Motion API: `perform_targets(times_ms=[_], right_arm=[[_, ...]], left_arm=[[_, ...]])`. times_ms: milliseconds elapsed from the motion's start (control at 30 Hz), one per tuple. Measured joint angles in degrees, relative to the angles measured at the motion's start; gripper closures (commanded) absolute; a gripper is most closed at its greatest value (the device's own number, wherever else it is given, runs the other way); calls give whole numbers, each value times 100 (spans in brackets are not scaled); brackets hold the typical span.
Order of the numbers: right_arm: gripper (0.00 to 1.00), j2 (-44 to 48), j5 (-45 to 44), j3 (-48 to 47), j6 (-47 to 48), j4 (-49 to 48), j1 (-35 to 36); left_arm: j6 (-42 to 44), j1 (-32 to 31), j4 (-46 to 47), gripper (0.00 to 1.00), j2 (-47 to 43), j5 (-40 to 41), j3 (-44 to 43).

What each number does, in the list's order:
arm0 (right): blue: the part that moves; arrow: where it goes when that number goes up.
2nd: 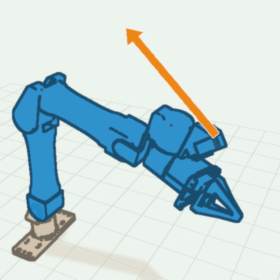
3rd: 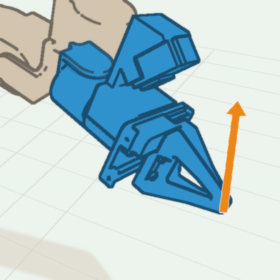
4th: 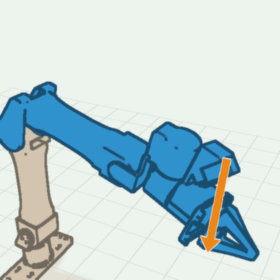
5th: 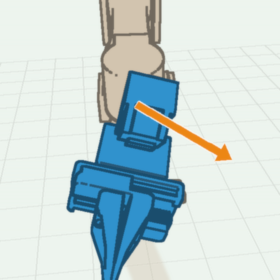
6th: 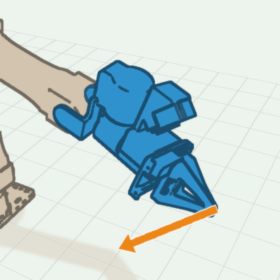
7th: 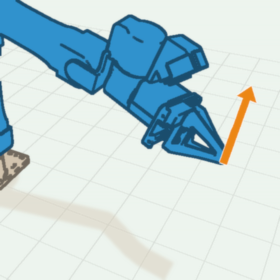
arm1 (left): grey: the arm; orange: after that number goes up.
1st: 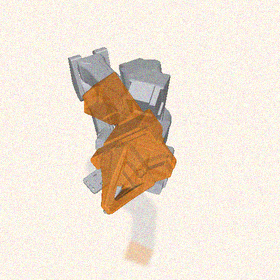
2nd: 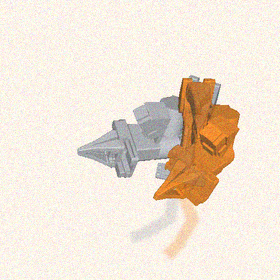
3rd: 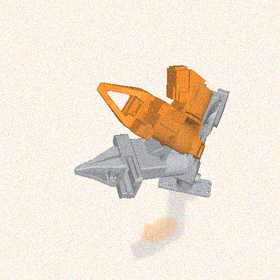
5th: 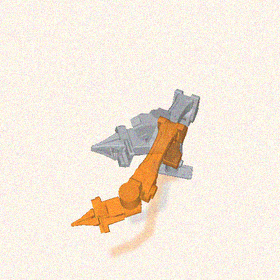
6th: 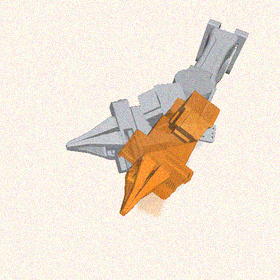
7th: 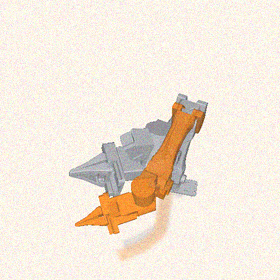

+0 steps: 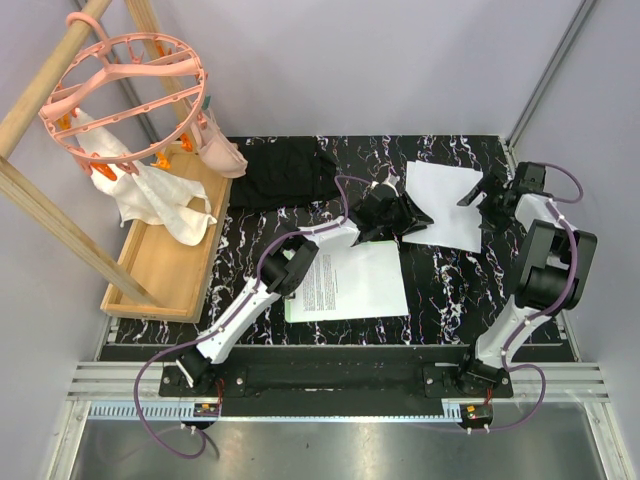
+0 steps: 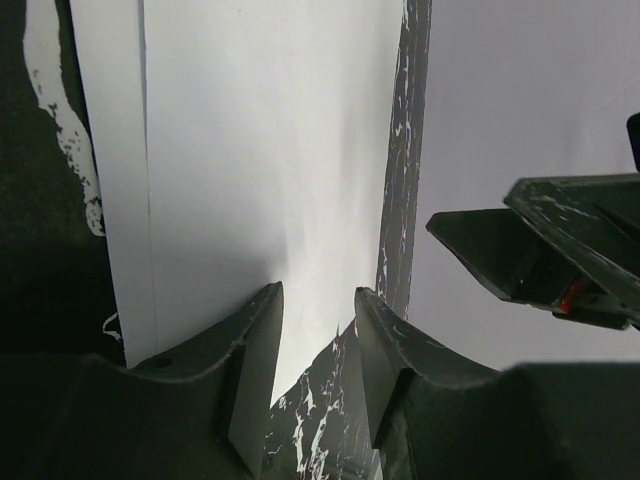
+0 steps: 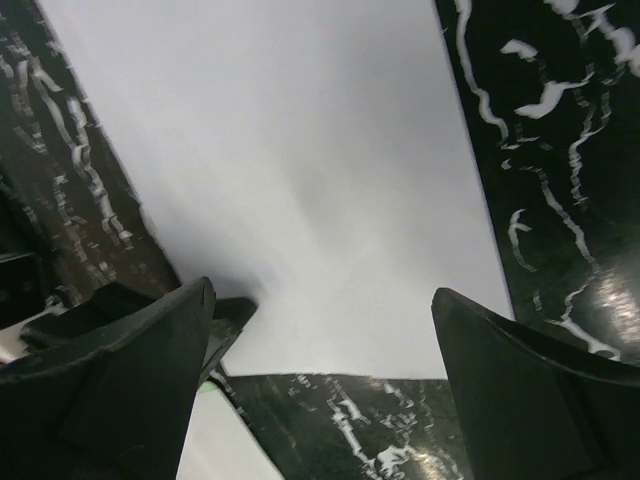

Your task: Put the files into the folder

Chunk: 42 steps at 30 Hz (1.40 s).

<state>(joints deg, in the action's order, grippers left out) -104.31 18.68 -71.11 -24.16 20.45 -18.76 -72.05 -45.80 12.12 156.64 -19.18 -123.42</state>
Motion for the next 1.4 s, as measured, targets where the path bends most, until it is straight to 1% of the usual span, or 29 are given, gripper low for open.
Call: perform_targets(times_ms=[133, 300, 500, 567, 767, 1000, 1067, 1200, 1267, 1400], right_arm=[[0, -407, -435, -337, 267, 221, 17], [0, -704, -850, -396, 597, 391, 101], [0, -935, -1532, -715, 933, 577, 470], [0, -979, -1611, -778, 997, 601, 557], [0, -975, -1311, -789, 970, 590, 568], [0, -789, -212, -693, 538, 485, 496], [0, -656, -179, -662, 479, 461, 490], [1, -433, -702, -658, 612, 542, 472], [0, -437, -1185, -710, 754, 693, 468], [0, -546, -1853, -780, 942, 1005, 461]], left_arm=[[0, 7, 0, 59, 0, -24, 0], [0, 17, 2, 59, 87, -81, -118], [0, 17, 0, 59, 149, -127, -212], [0, 17, 0, 59, 151, -131, -212], [-2, 22, 2, 59, 162, -151, -223], [-2, 28, 4, 59, 162, -162, -223], [-2, 28, 4, 59, 164, -164, -223], [-2, 33, 4, 59, 164, -166, -223], [-4, 33, 7, 59, 166, -166, -223], [-15, 33, 39, 59, 177, -192, -223]])
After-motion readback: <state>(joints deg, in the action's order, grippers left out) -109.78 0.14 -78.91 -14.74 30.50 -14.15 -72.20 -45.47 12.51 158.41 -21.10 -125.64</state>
